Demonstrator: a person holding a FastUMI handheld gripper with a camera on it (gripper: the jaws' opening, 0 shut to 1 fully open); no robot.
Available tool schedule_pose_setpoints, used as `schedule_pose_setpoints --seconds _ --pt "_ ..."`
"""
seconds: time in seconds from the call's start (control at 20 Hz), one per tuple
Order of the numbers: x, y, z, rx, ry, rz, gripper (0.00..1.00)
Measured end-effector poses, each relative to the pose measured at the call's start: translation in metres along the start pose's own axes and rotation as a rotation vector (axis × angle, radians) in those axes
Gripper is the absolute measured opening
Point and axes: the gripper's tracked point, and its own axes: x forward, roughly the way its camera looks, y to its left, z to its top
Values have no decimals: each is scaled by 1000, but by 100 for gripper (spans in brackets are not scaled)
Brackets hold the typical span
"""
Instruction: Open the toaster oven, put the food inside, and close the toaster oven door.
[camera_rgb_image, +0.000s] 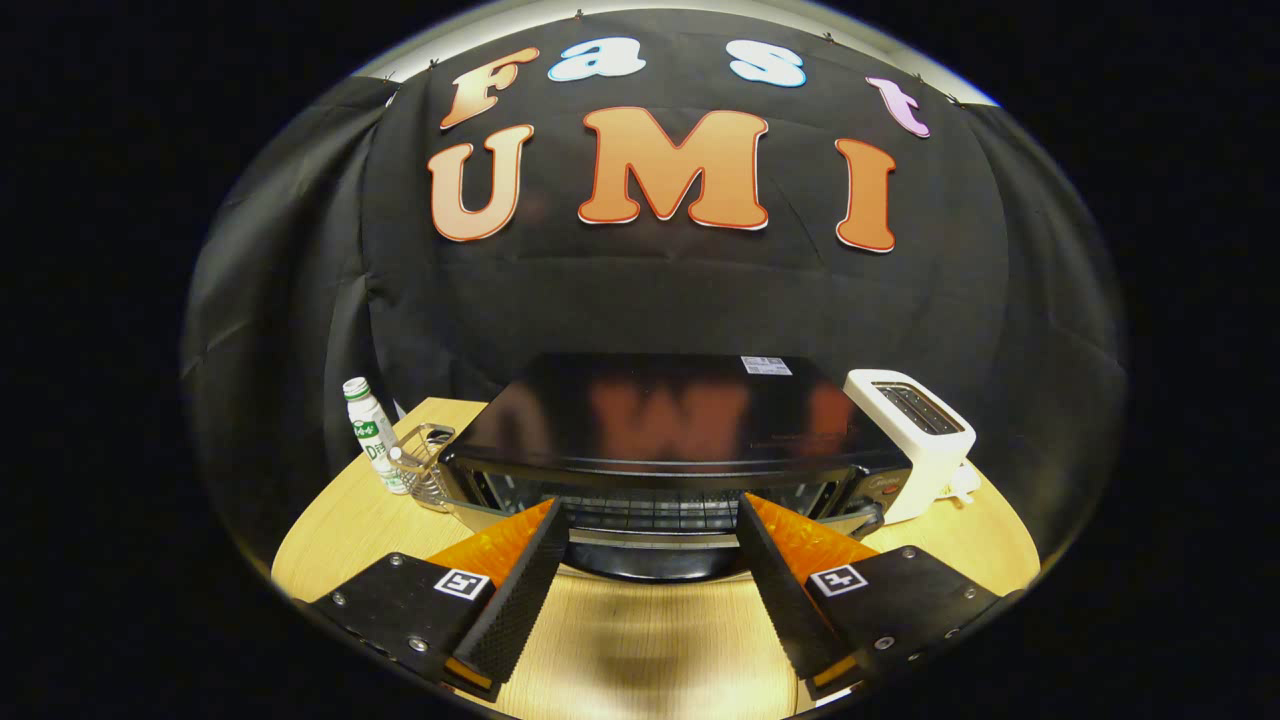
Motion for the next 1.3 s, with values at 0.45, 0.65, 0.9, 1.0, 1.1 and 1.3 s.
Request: schedule_pose_setpoints --seconds 0.45,0.65,0.9,1.0,1.1,1.3 --pt "-42 3 -61 -65 99 24 100" --pt "-51 6 -98 -26 175 54 100" --pt "-51 5 -147 20 284 47 100" --pt "-48 1 -162 34 322 29 100" --pt "-44 -1 -177 27 354 22 100" --pt "-40 0 -180 22 357 18 100"
